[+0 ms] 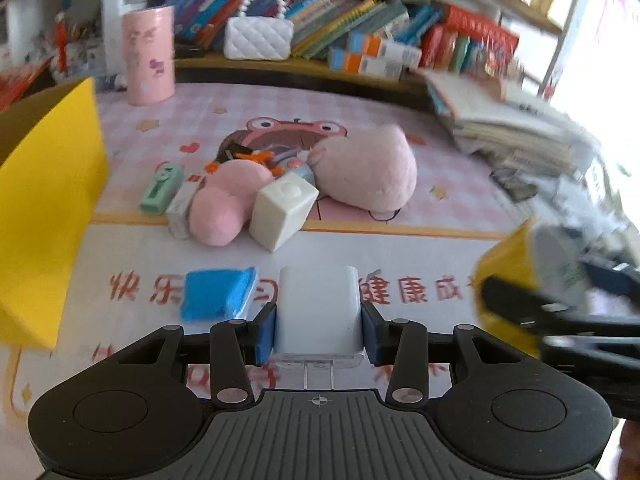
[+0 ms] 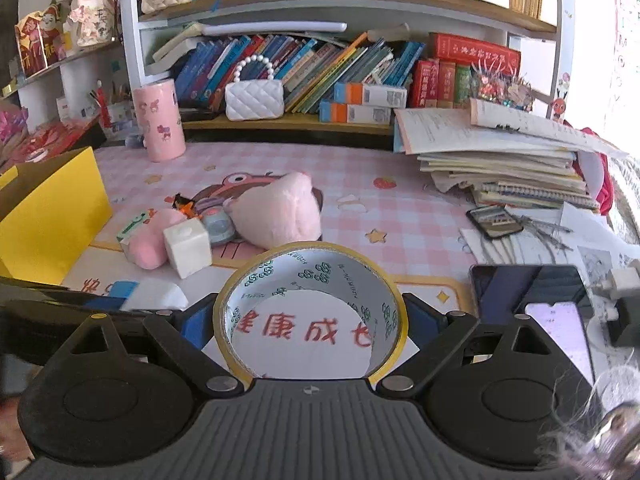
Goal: Organize objects
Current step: 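Carry the white charger with the left tool while the right tool carries the tape roll to the box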
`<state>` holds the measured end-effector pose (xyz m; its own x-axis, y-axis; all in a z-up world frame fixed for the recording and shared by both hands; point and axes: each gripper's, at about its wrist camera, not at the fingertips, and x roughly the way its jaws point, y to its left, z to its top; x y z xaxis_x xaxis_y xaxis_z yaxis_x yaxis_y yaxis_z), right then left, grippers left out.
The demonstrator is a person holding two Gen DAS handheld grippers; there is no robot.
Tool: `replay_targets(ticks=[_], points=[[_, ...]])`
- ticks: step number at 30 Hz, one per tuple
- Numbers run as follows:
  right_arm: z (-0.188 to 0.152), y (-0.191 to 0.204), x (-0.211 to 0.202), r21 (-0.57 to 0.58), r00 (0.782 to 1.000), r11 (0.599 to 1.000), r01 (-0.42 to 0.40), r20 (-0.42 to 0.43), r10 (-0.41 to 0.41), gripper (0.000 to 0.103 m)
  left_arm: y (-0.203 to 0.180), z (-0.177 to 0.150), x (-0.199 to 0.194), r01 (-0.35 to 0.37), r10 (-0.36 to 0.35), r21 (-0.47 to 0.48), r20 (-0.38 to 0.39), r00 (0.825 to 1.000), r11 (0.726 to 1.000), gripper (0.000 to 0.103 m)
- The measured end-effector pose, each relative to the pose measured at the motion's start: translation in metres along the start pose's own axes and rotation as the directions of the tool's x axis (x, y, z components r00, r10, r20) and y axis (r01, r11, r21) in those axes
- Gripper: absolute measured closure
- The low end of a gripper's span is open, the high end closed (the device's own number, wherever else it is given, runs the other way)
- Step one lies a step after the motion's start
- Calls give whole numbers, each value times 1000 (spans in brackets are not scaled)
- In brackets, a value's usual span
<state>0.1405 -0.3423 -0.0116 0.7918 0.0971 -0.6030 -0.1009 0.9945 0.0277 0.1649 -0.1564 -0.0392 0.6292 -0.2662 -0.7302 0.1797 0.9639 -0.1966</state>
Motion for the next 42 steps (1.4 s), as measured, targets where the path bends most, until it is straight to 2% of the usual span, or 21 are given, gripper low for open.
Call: replay_targets(ticks=[4, 11, 15, 24, 32, 42], points=[[-3, 21, -1, -20, 999, 1000, -20, -29, 19, 10, 24, -10, -27, 16, -15, -62, 18, 1000, 998, 62], [-11, 77, -14, -49, 996, 996, -74, -50, 71, 10, 81, -36, -71, -16, 22, -129, 41, 999, 991, 62], [-16, 121, -25, -65, 993, 993, -103, -59, 99, 10, 120, -50, -101, -37, 49, -167, 68, 996, 985, 62], [-36, 228, -55, -160, 974, 963, -218, -94, 205, 10, 213, -88, -165, -95, 125, -293, 85, 988, 951, 62], [-62, 294, -72, -166, 961, 948, -271, -104, 256, 10, 259, -116, -200, -114, 147, -290, 94, 985, 950, 62], [-74, 332, -92, -160, 964, 951, -263, -78, 254, 10, 283, -127, -227, -89, 128, -266, 136, 982, 960, 62]])
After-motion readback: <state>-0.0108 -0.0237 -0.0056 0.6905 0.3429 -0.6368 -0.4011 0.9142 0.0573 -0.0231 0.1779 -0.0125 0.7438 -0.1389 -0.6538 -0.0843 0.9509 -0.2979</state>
